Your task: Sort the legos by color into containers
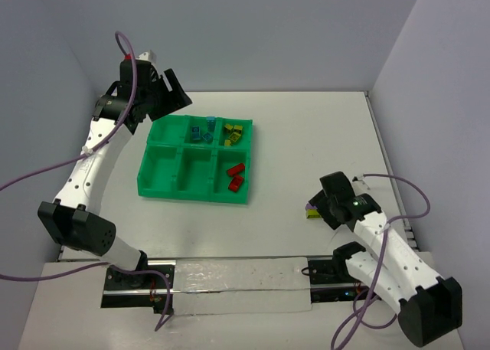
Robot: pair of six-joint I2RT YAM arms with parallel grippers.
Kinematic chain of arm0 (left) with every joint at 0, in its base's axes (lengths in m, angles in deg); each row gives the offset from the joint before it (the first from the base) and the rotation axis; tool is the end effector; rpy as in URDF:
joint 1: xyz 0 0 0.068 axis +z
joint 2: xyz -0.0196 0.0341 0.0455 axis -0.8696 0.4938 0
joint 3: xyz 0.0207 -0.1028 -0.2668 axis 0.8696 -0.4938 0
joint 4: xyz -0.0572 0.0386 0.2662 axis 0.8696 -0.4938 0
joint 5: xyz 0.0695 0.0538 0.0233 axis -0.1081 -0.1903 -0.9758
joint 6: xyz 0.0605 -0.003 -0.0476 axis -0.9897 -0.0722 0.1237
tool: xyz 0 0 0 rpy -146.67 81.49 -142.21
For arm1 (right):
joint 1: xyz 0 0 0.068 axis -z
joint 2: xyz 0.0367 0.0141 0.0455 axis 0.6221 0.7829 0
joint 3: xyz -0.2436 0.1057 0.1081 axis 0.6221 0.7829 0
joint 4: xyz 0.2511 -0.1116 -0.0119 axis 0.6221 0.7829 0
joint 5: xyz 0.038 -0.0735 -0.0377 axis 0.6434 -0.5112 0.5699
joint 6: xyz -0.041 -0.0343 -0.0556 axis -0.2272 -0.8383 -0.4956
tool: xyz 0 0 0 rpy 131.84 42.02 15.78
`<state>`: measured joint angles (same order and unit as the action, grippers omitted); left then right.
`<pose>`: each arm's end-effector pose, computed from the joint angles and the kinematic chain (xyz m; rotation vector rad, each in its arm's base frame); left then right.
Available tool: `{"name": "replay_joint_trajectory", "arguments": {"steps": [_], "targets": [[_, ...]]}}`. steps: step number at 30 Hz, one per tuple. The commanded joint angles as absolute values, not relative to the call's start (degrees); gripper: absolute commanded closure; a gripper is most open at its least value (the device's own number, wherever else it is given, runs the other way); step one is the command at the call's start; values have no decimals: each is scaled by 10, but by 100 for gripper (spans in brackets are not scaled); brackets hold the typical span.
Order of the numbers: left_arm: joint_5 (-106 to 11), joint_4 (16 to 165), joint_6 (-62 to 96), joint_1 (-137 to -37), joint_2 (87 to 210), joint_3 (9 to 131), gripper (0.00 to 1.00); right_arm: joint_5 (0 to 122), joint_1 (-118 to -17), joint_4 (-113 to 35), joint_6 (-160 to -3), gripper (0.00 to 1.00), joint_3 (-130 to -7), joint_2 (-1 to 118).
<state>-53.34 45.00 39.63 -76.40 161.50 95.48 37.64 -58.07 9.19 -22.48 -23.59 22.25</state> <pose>0.3568 -0.1049 0.4176 -0.3198 2.1852 -0.5376 0.1488 0.0346 0.1825 1.1094 2.3699 0.1683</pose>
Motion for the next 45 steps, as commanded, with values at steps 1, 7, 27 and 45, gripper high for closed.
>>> {"name": "replay_joint_trajectory", "arguments": {"steps": [1, 7, 27, 45], "targets": [[-526, 465, 392, -770, 1610, 967, 21, 370, -577, 36, -189, 23, -236, 276], [-526, 464, 389, -770, 1605, 962, 21, 381, -568, -41, -194, 21, -209, 294], [-517, 462, 390, -773, 1598, 957, 21, 398, -556, -184, -326, 70, -234, 415], [-292, 710, 447, -924, 1567, 763, 23, 579, -587, -195, -389, 86, -502, 448]]}}
